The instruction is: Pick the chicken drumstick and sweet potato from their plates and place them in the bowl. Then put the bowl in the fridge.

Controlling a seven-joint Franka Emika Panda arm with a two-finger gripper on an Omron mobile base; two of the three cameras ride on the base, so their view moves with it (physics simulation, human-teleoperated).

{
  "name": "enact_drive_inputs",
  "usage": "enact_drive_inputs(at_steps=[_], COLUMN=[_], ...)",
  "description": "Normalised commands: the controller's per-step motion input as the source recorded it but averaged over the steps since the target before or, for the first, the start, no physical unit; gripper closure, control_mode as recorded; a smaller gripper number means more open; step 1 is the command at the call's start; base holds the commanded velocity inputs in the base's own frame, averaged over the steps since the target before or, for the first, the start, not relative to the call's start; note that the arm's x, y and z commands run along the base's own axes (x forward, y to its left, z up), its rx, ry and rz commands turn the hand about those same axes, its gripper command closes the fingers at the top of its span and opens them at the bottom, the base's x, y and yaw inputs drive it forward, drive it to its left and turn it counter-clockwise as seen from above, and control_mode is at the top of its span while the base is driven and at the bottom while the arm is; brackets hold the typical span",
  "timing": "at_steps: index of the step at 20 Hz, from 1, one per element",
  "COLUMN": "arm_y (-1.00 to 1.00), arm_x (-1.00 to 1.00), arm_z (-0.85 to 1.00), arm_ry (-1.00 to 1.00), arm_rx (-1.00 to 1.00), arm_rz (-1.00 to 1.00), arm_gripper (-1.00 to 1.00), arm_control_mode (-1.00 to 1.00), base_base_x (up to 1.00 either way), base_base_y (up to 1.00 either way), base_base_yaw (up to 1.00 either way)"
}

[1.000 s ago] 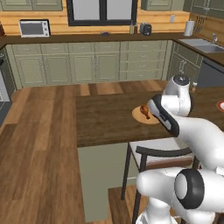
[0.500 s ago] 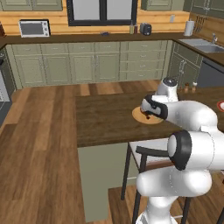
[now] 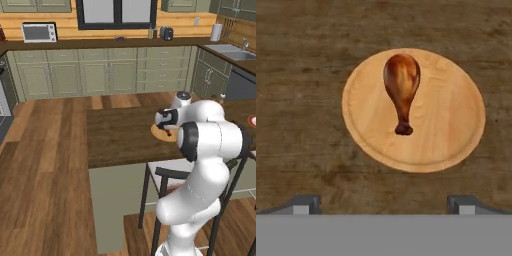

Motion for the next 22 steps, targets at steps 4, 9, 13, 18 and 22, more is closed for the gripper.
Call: enact_drive_inputs(at_steps=[4, 9, 13, 18, 22], arm_y=[-0.22, -0.28, -0.05, 0.00, 0.00], arm_x=[0.49, 0.49, 0.48, 0.39, 0.38], arm_z=[-0.42, -0.25, -0.36, -0.45, -0.56], arm_ry=[0.01, 0.01, 0.00, 0.03, 0.07], arm_rx=[0.00, 0.00, 0.00, 0.00, 0.00], arm_rz=[0.00, 0.00, 0.00, 0.00, 0.00], arm_gripper=[-1.00, -1.00, -1.00, -1.00, -1.00], arm_control_mode=[-1.00, -1.00, -1.00, -1.00, -1.00], base_base_x=[0.00, 0.00, 0.00, 0.00, 0.00], base_base_y=[0.00, 0.00, 0.00, 0.00, 0.00], base_base_yaw=[0.00, 0.00, 0.00, 0.00, 0.00])
